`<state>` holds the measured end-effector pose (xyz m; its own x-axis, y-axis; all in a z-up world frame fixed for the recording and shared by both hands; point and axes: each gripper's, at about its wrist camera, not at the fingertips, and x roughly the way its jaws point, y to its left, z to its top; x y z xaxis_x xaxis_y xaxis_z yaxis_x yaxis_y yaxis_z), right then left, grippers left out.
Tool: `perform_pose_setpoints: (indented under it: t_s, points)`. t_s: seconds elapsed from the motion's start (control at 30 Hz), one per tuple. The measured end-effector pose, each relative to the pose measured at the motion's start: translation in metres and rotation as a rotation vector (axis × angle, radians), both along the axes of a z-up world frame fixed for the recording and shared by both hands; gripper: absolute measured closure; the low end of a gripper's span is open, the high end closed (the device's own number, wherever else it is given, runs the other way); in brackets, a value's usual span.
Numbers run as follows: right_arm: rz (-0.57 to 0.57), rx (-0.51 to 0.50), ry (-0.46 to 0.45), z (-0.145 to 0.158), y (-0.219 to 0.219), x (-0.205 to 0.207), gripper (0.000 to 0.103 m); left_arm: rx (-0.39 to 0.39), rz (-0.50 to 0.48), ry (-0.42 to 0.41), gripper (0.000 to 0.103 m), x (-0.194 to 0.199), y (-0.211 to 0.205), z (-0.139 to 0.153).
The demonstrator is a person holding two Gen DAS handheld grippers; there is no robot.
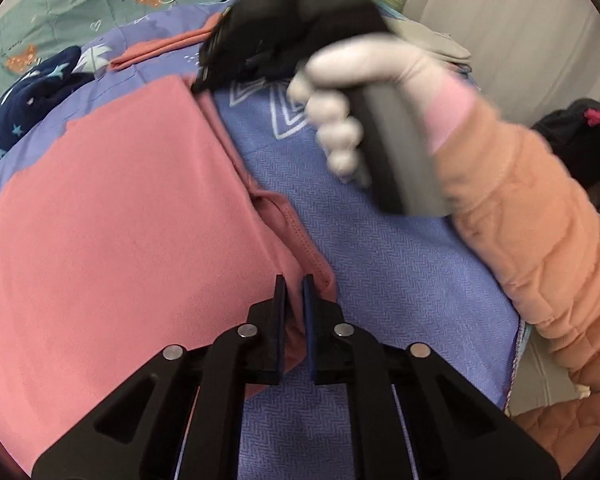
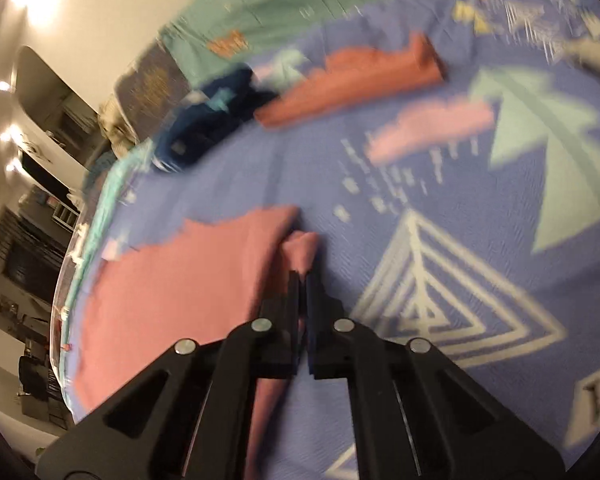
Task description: Fold small clothes
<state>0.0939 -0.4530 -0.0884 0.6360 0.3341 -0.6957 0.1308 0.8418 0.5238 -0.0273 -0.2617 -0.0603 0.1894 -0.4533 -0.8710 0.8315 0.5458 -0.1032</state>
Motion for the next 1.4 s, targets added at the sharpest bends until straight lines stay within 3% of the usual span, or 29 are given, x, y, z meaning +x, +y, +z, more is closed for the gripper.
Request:
perform_pose_setpoints:
  t_s: [0.1,0.23,0.27,0.43,0.53,0.67,0.77,0.9,0.97,1.13,1.23,1.27,1.3,1.4]
  points:
    - [-0.003,0.083,-0.017,-0.004,-0.011,-0.003,0.102,0.002,-0.013,-0.006,0.096,-0.002,0.0,-0.001]
    - [-0.025,0.045,-0.009,0.008,-0.013,-0.012,0.097,-0.022,-0.014,0.023,0.096,0.001,0.002,0.002]
    - [-0.031,0.036,-0.01,0.013,-0.014,-0.019,0.093,-0.041,-0.019,0.04,0.096,0.001,0.004,0.004]
    - [0.053,-0.01,-0.056,0.036,-0.01,-0.067,0.092,-0.192,-0.049,0.158,0.088,0.003,0.017,0.025]
    - [0.15,-0.052,-0.066,0.039,0.002,-0.113,0.09,-0.201,-0.017,0.057,0.074,0.002,0.028,0.039]
    - [0.229,0.007,-0.066,0.031,0.022,-0.157,0.089,-0.14,0.109,-0.023,0.073,0.02,0.051,0.031]
    - [0.329,0.013,-0.084,0.03,0.049,-0.177,0.084,-0.093,0.186,-0.013,0.073,0.035,0.064,0.017]
    - [0.427,-0.089,-0.059,0.023,0.08,-0.177,0.079,-0.08,0.216,-0.017,0.072,0.044,0.073,0.003]
    - [0.454,-0.119,-0.057,0.022,0.09,-0.173,0.066,-0.083,0.204,-0.041,0.069,0.038,0.077,0.002]
    - [0.481,-0.122,-0.088,0.027,0.101,-0.152,0.054,-0.091,0.197,-0.08,0.067,0.034,0.078,-0.005]
    - [0.509,-0.091,-0.077,0.023,0.106,-0.138,0.056,-0.105,0.201,-0.072,0.066,0.033,0.082,-0.006]
    - [0.537,-0.067,-0.075,0.022,0.11,-0.137,0.065,-0.11,0.203,-0.067,0.066,0.033,0.082,-0.006]
    - [0.583,-0.025,-0.075,0.022,0.114,-0.139,0.067,-0.115,0.203,-0.063,0.066,0.033,0.083,-0.006]
    - [0.659,0.034,-0.104,0.032,0.114,-0.15,0.067,-0.128,0.204,-0.054,0.066,0.034,0.085,-0.006]
